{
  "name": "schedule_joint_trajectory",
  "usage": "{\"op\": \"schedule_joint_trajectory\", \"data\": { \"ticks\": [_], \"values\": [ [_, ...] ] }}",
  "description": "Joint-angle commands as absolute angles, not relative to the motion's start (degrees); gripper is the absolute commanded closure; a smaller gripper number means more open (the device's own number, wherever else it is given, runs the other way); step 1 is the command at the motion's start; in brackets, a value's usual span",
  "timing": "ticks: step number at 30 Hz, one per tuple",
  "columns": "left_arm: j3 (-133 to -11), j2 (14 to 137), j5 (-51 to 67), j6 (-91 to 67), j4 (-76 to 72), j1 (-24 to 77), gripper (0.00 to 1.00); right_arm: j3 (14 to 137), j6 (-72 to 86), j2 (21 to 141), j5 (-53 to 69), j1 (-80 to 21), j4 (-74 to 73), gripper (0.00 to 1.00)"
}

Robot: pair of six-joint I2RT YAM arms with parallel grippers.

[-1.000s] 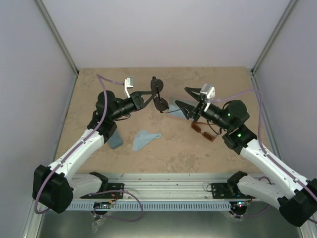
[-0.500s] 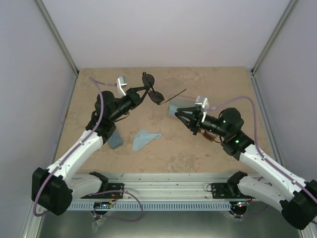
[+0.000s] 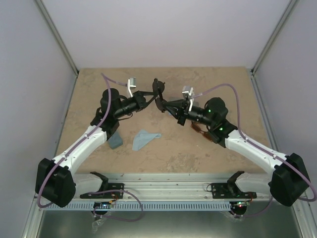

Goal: Organize the sunglasses
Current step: Fold the sunglasses, then adjust the sunglasses case at the center of the board.

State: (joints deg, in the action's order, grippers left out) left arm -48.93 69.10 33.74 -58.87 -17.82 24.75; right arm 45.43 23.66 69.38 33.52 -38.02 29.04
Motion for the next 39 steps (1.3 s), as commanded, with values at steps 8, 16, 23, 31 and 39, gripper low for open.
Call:
{"op": "schedule_joint_trajectory", "data": {
  "ticks": [8, 16, 23, 31, 39],
  "values": [
    [-52.4, 69.36, 40.25, -49.94, -14.94, 24.7, 1.0, 49.13, 24.41, 67.64, 27.27, -37.31, 21.2, 0.93],
    [-57.83, 75.97, 34.75, -36.87, -4.53, 25.29, 1.0, 48.52, 30.34, 62.14, 8.15, -32.68, 3.39, 0.81],
    [-66.57, 85.36, 32.44, -25.1, 5.6, 27.25, 1.0, 47.89, 31.6, 68.29, 7.02, -27.7, -8.01, 0.74],
    [-62.48, 90.83, 26.6, -33.93, 1.93, 28.02, 1.0, 50.95, 28.63, 82.1, 4.57, -23.41, -9.65, 0.72],
    [-58.35, 94.44, 25.24, -43.64, -2.07, 27.93, 1.0, 57.49, 29.0, 96.1, -4.96, -16.56, -10.87, 0.78]
  ]
}}
